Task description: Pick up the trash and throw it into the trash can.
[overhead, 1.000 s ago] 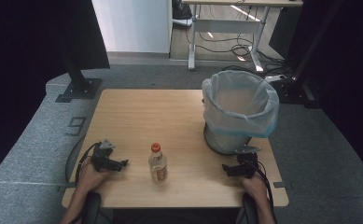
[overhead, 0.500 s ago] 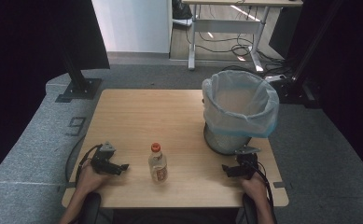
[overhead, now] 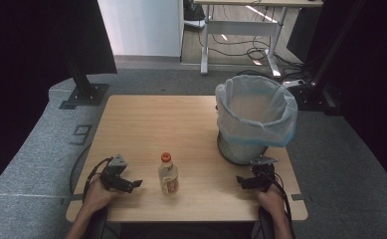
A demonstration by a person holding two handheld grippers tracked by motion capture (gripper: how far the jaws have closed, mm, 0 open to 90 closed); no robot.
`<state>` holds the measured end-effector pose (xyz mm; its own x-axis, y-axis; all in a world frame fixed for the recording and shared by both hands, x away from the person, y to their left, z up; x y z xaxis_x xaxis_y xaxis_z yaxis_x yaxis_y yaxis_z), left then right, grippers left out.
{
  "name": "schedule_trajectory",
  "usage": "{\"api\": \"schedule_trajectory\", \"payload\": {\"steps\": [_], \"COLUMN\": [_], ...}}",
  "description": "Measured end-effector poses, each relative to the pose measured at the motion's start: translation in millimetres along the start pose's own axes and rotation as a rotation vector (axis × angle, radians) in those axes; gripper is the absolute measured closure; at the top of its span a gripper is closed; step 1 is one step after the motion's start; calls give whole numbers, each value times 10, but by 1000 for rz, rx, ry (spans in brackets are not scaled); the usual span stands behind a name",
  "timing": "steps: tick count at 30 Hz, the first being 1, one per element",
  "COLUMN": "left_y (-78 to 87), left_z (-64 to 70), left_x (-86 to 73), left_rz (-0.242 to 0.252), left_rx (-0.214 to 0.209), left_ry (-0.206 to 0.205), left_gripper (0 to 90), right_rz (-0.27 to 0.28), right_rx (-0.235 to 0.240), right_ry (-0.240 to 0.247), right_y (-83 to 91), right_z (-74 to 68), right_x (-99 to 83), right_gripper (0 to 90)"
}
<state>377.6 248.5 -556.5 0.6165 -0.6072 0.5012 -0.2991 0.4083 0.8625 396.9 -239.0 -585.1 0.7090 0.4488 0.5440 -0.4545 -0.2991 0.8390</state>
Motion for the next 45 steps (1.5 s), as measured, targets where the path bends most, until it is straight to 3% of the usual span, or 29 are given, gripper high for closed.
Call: {"api": "schedule_trajectory", "payload": {"steps": [18, 34, 39, 41, 42, 45], "left_y": [73, 25, 20, 34, 40, 54], "left_z": [459, 767, 825, 857, 875, 910], "left_x": [323, 666, 760, 785, 797, 832], "left_rz": [72, 79, 85, 95, 96, 86], "left_rx": [-120, -146, -154, -161, -161, -135], "left_ry": [-112, -238, -278, -308, -322, -350], "left_gripper": [0, 6, 99, 217, 217, 278], "right_rz": [1, 1, 1, 1, 1, 1], "right_rx": [3, 5, 6, 6, 6, 8], "right_ry": [9, 12, 13, 14, 14, 16], "right_y": [1, 2, 2, 2, 2, 3], "right_z": [-12, -20, -21, -23, -23, -25], "right_x": [-3, -4, -4, -5, -5, -6], "right_gripper": [0, 0, 0, 0, 0, 0]}}
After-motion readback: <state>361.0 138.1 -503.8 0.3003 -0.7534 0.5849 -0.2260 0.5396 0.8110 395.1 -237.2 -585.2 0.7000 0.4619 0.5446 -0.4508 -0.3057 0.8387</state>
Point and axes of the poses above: each handheld gripper's, and its own axes: y roughly backward along the jaws, x roughly out of its top, z roughly to its right, the point moved 4 cm from there along -y, roughly forward along the jaws, and after that the axes turned 13 degrees about -z, right-handed, at the moved point
